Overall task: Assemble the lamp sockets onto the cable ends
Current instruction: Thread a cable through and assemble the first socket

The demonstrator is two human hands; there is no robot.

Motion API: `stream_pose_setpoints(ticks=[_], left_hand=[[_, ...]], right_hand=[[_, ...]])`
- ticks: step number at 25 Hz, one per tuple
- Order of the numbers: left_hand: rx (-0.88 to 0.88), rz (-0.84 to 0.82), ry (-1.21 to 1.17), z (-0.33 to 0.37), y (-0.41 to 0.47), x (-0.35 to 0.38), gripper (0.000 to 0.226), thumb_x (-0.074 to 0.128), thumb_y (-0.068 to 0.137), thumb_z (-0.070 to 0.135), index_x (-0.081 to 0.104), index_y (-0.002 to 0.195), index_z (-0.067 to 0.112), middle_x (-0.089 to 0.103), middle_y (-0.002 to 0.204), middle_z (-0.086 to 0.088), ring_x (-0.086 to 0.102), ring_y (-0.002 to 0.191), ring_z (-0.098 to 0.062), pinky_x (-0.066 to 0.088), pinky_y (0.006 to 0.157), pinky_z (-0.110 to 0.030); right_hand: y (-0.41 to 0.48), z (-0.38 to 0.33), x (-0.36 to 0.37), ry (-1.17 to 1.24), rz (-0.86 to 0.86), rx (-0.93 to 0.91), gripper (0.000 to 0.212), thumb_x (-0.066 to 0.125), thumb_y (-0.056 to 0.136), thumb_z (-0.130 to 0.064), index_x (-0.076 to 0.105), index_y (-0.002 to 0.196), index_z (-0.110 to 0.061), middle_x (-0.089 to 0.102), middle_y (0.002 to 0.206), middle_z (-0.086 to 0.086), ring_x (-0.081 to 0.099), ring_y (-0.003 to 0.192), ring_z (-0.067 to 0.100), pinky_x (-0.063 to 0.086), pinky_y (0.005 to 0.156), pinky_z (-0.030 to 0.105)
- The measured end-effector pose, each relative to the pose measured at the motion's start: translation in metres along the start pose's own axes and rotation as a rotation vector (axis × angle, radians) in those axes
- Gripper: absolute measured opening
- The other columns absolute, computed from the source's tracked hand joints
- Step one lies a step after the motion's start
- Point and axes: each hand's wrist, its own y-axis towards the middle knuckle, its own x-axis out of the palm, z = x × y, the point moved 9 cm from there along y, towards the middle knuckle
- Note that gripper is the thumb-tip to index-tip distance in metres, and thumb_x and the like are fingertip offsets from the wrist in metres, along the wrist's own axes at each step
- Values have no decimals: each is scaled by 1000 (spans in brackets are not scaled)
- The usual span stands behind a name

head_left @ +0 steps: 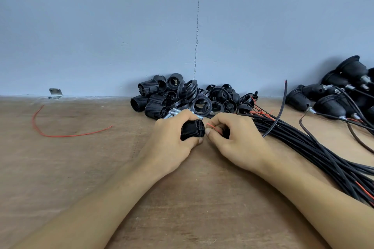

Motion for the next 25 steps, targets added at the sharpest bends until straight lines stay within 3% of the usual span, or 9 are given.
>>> stream_pose_setpoints(ticks=[6, 9, 20, 25], left_hand=[[48, 0, 36, 3, 0, -1, 32, 86, 77, 21, 67, 98, 37, 68, 79, 19, 64, 81, -2, 49, 69, -17], [42, 8, 31, 2, 0, -2, 32, 86, 77, 21, 66, 97, 38, 68, 80, 20, 64, 82, -1, 49, 70, -15], [-13, 24, -33, -6, 0, -1, 33, 85, 76, 29, 63, 98, 41, 71, 84, 20, 69, 83, -2, 59, 74, -36], [-75, -19, -147, -16, 2, 2, 37, 82, 73, 26, 59, 99, 37, 74, 94, 15, 71, 95, -9, 58, 88, -46]], right_hand=[[0, 2, 0, 43, 2, 36, 21, 70, 88, -19, 63, 74, -33, 63, 66, -9, 57, 68, 5, 41, 63, 10], [0, 3, -1, 53, -6, 47, 15, 70, 89, -19, 67, 78, -29, 64, 67, -12, 57, 68, 2, 40, 64, 10], [-2, -9, -2, 6, 10, -18, 10, 68, 89, -17, 67, 80, -21, 61, 69, -7, 55, 71, 9, 39, 63, 13], [-2, -3, -8, 112, 51, 56, 10, 69, 87, -15, 69, 80, -23, 61, 68, -4, 55, 67, 10, 40, 63, 14]])
